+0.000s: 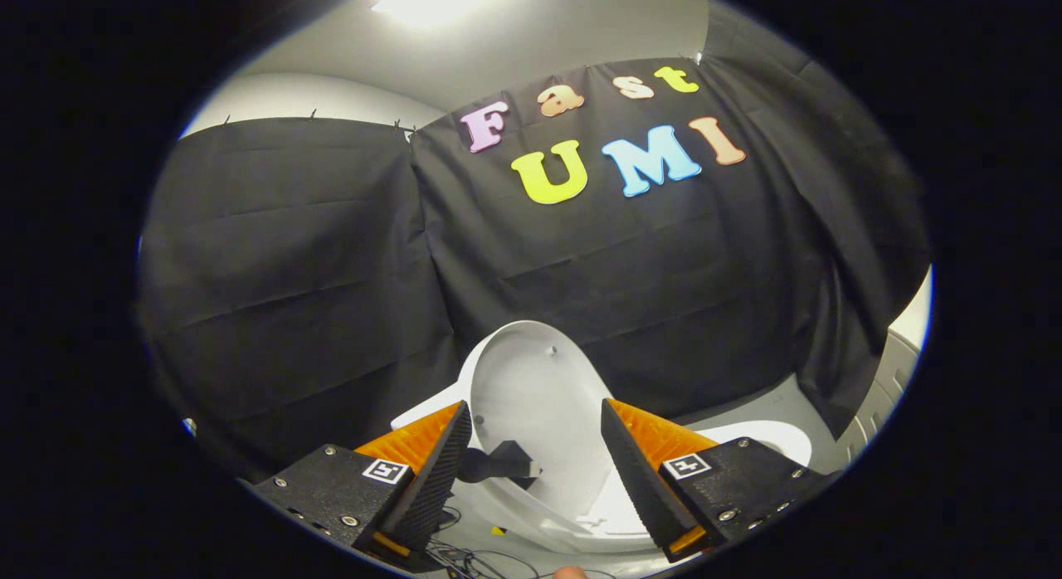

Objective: Open the toilet lid.

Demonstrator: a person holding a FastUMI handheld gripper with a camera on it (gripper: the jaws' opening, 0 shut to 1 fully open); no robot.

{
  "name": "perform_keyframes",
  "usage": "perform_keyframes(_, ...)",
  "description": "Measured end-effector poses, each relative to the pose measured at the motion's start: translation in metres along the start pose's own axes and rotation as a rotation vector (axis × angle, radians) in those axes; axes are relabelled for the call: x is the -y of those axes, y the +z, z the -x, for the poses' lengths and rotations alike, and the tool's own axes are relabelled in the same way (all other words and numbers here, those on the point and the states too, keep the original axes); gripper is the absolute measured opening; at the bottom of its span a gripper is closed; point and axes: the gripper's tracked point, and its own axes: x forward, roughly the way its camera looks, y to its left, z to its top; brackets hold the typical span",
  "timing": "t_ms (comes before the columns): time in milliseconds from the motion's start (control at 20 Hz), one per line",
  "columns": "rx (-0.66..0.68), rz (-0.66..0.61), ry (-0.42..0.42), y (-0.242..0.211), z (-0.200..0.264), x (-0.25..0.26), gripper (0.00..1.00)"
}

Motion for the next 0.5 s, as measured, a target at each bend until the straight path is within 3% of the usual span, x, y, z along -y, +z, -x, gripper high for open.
perform_keyframes(500,0.083,0.147,-0.113,0.027,0.035,0.077,0.95)
